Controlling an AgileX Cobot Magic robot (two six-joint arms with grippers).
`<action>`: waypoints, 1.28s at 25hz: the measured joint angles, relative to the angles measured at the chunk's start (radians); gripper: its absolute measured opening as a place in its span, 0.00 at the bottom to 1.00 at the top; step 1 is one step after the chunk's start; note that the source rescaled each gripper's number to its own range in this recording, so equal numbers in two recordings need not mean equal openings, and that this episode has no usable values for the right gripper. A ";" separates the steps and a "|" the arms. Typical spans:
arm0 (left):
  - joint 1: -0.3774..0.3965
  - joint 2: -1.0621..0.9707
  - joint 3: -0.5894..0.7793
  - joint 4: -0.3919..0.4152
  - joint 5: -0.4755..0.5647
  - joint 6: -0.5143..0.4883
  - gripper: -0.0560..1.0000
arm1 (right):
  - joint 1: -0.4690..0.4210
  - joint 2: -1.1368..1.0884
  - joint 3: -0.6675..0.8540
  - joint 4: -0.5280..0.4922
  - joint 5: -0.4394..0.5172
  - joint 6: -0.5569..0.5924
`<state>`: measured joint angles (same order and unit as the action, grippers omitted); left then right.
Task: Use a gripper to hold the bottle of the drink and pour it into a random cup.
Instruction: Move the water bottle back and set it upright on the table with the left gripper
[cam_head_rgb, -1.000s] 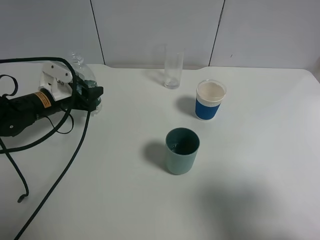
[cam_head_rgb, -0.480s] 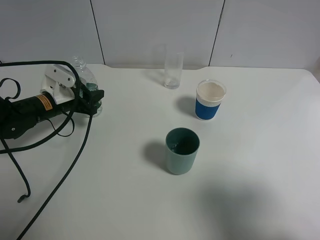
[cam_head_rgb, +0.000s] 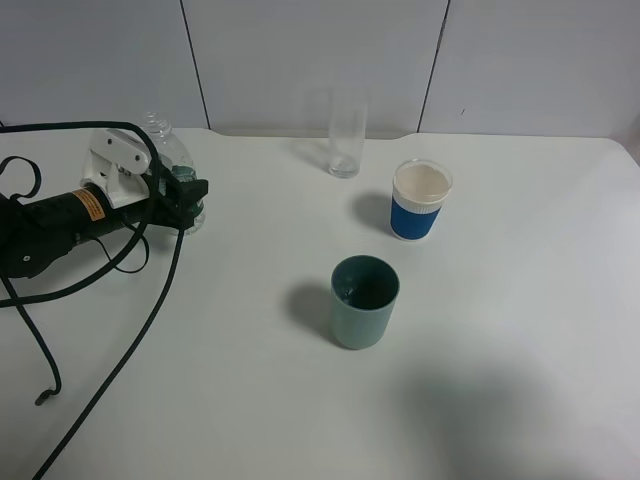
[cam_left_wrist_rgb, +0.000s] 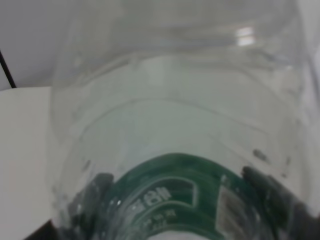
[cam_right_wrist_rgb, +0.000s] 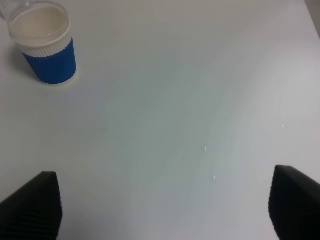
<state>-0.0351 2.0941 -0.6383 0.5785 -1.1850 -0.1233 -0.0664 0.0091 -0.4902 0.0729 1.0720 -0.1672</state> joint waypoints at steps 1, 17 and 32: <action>0.000 0.000 0.000 0.000 -0.004 0.000 0.07 | 0.000 0.000 0.000 0.000 0.000 0.000; 0.000 0.000 0.000 -0.001 -0.024 0.015 0.07 | 0.000 0.000 0.000 0.000 0.000 0.000; 0.000 0.032 -0.002 -0.001 -0.034 0.022 0.07 | 0.000 0.000 0.000 0.000 0.000 0.000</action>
<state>-0.0351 2.1262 -0.6403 0.5778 -1.2191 -0.1010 -0.0664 0.0091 -0.4902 0.0729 1.0720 -0.1672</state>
